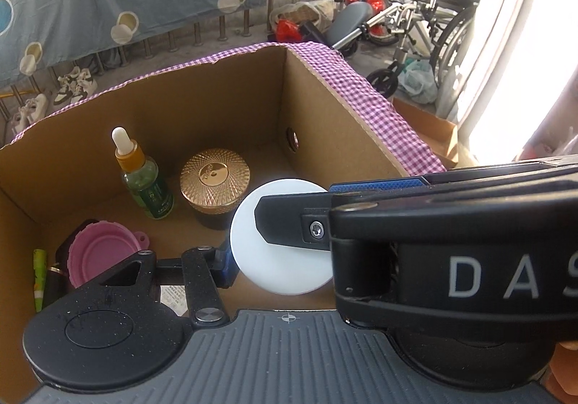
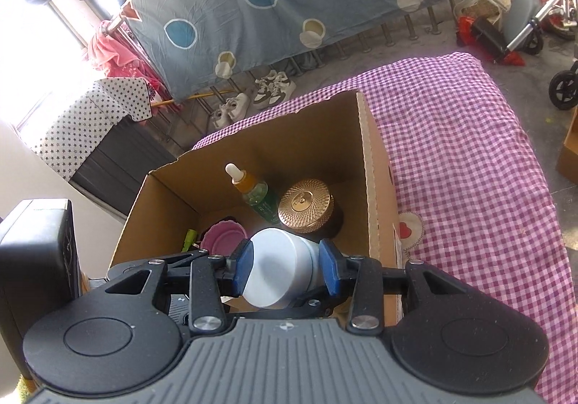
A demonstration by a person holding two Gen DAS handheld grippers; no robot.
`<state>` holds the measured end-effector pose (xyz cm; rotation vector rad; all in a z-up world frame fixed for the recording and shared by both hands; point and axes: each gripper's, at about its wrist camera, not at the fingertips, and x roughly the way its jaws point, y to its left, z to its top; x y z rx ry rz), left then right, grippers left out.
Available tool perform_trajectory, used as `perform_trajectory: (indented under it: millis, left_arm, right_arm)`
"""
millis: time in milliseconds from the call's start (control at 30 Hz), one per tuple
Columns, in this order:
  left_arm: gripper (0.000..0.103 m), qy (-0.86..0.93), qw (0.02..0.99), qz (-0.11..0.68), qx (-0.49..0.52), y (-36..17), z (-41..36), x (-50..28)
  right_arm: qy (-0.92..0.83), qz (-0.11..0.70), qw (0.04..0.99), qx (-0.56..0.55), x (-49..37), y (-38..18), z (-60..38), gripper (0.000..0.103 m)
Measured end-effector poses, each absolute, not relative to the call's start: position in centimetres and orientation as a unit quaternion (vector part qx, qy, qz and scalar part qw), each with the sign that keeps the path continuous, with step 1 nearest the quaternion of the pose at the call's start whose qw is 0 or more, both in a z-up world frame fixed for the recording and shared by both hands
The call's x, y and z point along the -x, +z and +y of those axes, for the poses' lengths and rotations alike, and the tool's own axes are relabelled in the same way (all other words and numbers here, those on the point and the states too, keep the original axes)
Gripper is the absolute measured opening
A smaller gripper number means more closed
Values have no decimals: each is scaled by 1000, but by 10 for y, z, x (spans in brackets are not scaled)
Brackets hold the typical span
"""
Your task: Organize rigid objects
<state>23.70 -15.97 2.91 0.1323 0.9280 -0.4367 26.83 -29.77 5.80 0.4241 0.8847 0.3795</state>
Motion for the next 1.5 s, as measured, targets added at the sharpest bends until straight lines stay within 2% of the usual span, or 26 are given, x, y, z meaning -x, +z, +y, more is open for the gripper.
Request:
perform_trajectory:
  millis: [200,233,267,333,633,833,1067,1267,1367,1500]
  left_arm:
    - [55,-215,871,438,-60,32,-159,-238]
    - [60,-219,871,436,-59,33,-159,-238]
    - [69,-223,871,434,-57,34,-157,-237]
    - [78,-227,874,427,-50,38,-154,-235]
    - [79,-251,885,391,-24,62,-122,-208]
    - [78,-238,892,383,-32,65,-98,-190]
    - [74,-222,892,392,-38,57,-85,-190]
    - [70,-212,893,395,-41,52,-74,-191]
    - [67,-210,894,393,-42,50,-69,-190]
    - [66,-208,895,393,-37,51,-61,-187]
  right_arm:
    - [180,423,867,-194,-271,60,-297,44]
    - [178,422,868,-192,-272,61,-299,45]
    - [177,421,869,-190,-271,62,-298,45]
    - [174,418,871,-191,-269,64,-300,48]
    - [173,381,892,-171,-258,103,-300,48]
    - [200,385,894,-115,-261,121,-268,50]
    - [165,411,895,49,-284,103,-226,61]
    - [159,440,874,130,-287,83,-206,60]
    - [161,450,867,143,-285,76,-204,55]
    - [165,450,865,150,-288,74,-209,55]
